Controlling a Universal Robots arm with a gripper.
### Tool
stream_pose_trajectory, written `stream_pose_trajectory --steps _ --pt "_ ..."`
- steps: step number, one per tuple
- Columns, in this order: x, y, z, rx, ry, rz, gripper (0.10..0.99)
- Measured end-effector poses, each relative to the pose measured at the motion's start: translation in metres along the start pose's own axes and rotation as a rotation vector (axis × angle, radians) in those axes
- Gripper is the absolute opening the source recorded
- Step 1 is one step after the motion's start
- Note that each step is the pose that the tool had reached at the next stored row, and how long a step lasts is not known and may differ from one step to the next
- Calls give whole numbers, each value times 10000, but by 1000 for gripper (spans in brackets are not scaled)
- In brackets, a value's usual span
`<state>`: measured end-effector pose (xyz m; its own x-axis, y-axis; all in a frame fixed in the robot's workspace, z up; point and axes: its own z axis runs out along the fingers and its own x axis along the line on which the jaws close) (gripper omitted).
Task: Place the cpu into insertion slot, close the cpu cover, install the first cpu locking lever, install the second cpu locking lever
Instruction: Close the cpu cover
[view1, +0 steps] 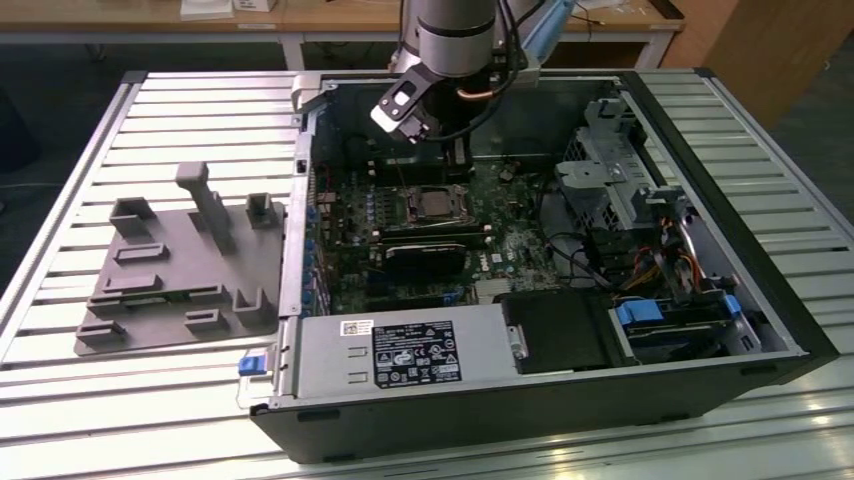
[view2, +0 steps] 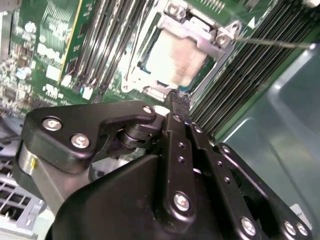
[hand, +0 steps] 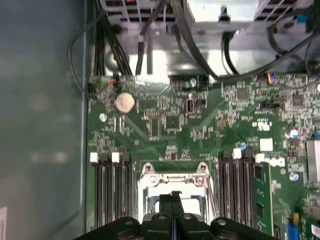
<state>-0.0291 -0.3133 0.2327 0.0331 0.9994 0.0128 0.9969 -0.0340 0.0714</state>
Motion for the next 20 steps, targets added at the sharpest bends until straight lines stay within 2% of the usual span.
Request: stream_pose_trajectory --steps 2,3,14,20 --pt "-1 2 8 217 -12 2 102" --pt "-2 2 11 271 -21 2 102" --pt "-21 -13 56 285 -52 0 102" --pt "-32 -57 81 286 -53 -1 102"
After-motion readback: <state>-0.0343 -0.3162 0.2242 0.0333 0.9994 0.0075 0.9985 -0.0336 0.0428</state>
